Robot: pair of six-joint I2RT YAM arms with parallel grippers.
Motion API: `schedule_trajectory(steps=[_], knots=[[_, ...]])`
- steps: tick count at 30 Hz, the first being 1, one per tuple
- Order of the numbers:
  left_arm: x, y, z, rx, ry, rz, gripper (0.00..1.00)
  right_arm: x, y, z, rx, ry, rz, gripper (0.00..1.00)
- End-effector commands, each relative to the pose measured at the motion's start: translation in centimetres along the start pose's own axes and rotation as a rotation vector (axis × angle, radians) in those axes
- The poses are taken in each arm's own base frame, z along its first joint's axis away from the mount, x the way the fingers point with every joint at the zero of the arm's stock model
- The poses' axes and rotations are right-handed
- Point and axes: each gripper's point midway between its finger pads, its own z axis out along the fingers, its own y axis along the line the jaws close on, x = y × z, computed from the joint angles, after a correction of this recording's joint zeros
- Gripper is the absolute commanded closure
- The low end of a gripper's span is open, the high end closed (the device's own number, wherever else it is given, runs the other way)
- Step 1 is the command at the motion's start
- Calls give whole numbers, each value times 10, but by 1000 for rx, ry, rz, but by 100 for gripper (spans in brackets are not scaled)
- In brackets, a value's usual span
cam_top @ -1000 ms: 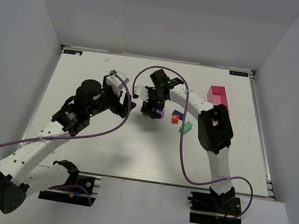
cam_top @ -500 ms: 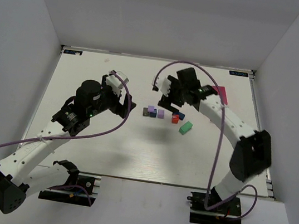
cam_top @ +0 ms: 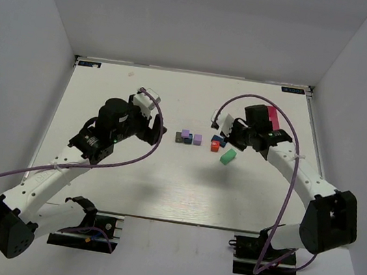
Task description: Build the wood block tower
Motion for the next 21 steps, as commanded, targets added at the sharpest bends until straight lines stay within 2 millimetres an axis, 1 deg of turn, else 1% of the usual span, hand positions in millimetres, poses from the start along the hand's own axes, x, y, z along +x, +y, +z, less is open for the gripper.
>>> schedule_trajectory(steps=[1, 2, 3, 4, 5, 6, 7, 8, 10, 12, 14, 15, 18, 19, 20, 21], knots=[[4, 2, 1, -7, 3, 3, 22, -13, -14, 5, -18, -49, 6, 89], [4, 2, 1, -7, 3, 3, 43, -14, -15, 20, -68, -47, 17, 67], [4, 2, 1, -7, 3, 3, 55, -9, -3, 19, -114, -29, 34, 57], [4, 2, 1, -7, 3, 3, 64, -17, -14, 24, -126, -42, 12, 48], [2, 2, 0, -6, 5, 3, 69, -14, -2, 32, -193, -34, 24, 38], [2, 2, 0, -6, 5, 3, 70, -16, -4, 34, -201, -41, 10, 28], [2, 2, 0, -6, 5, 3, 67, -12, 1, 44, -233, -33, -16, 27], [0, 2, -2, -7, -4, 4, 55, -13, 1, 47, -239, -43, -27, 27], [-4, 1, -5, -7, -16, 6, 27, -11, 1, 52, -254, -46, -46, 27], [-3, 1, -8, -7, -21, 6, 21, -11, -2, 56, -254, -65, -77, 27], [-6, 1, -10, -7, -32, 8, 18, -10, 0, 61, -272, -78, -112, 27], [-6, 1, -10, -7, -32, 8, 18, -10, 6, 62, -303, -91, -110, 28], [-6, -1, -10, 2, -32, 8, 16, -7, 6, 71, -315, -90, -131, 28], [-6, -2, -10, 11, -32, 8, 16, -8, 3, 71, -307, -88, -134, 28], [-6, -2, -10, 11, -32, 8, 16, -4, 3, 75, -315, -77, -135, 28], [-6, -2, -10, 11, -32, 8, 16, -6, 0, 76, -307, -76, -142, 28]])
